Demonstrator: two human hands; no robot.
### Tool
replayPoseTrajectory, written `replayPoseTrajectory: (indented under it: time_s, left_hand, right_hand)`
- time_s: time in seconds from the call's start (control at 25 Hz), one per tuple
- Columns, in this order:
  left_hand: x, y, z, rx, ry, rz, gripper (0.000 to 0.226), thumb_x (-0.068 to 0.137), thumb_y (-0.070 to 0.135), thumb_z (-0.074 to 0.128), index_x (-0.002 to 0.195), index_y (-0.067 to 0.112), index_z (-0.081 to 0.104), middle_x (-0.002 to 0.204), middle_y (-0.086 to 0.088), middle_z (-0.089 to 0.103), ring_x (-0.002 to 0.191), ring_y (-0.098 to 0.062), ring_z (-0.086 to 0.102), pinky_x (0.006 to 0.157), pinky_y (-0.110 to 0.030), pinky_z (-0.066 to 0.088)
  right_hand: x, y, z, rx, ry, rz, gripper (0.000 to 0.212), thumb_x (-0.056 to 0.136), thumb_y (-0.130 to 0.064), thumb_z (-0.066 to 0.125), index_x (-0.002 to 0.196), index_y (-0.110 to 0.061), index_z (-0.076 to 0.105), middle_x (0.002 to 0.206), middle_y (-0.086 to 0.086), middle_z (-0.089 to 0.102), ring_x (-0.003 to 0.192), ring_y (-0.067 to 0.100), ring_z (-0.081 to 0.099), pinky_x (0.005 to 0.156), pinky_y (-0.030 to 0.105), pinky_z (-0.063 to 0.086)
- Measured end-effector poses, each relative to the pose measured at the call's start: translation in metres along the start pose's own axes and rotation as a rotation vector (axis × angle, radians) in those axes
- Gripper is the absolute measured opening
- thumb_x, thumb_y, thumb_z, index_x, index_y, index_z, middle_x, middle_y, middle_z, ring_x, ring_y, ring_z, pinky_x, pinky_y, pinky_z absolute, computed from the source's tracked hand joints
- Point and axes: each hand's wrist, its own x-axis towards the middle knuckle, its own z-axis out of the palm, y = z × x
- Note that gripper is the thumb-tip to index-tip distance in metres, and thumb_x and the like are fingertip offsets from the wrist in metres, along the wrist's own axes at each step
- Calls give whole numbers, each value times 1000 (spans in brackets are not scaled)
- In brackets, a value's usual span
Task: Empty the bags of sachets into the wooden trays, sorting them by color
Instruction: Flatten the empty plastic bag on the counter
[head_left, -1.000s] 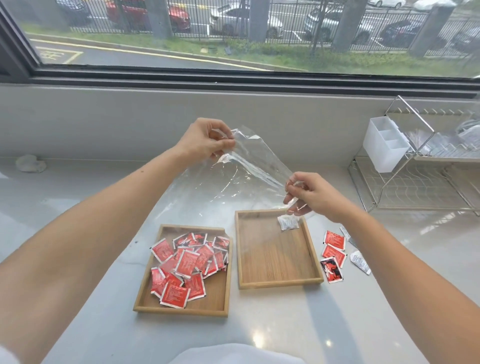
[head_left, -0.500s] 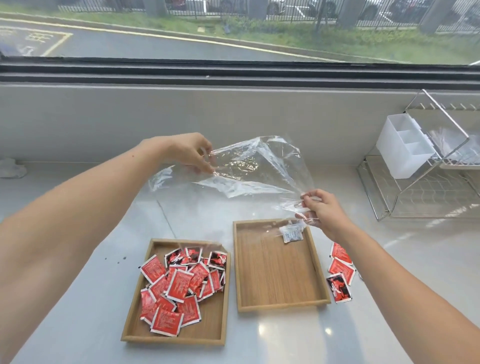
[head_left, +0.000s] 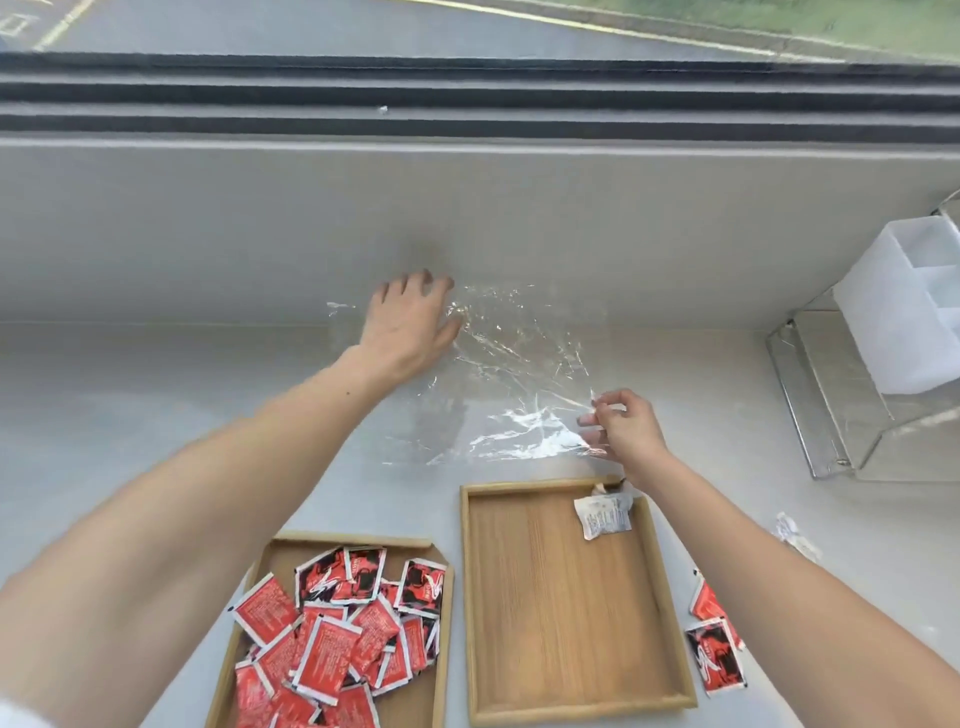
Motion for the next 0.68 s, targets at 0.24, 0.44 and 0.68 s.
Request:
replayPoseTrajectory:
  time_s: [0.24, 0.44, 0.68]
  left_hand:
    - [-46, 4, 92, 35, -278, -17, 76, 92, 70, 20, 157, 32, 9, 164, -18, 8, 150, -40, 1, 116, -59, -3]
    - [-43, 9, 122, -9, -365, 25, 77, 91, 76, 17, 155, 39, -6, 166, -12, -6, 150, -38, -12, 117, -60, -9]
    - [-38, 8, 138, -42, -369, 88, 75, 89, 79, 14, 151, 47, -16, 163, -7, -24, 147, -35, -26, 115, -63, -11]
  right_hand:
    - [26, 19, 2, -403, -6, -56, 36, 92, -6, 46, 128, -9, 43, 106, 19, 63, 78, 22, 69, 64, 22, 52]
    - [28, 17, 21, -1014, 150, -802, 61, 90, -19, 58, 145, -7, 36, 151, 25, 34, 139, 42, 32, 113, 48, 32]
    - [80, 3, 68, -1357, -91, -907, 68, 95, -53, 42, 155, -27, 24, 164, 20, 9, 152, 38, 6, 120, 57, 12]
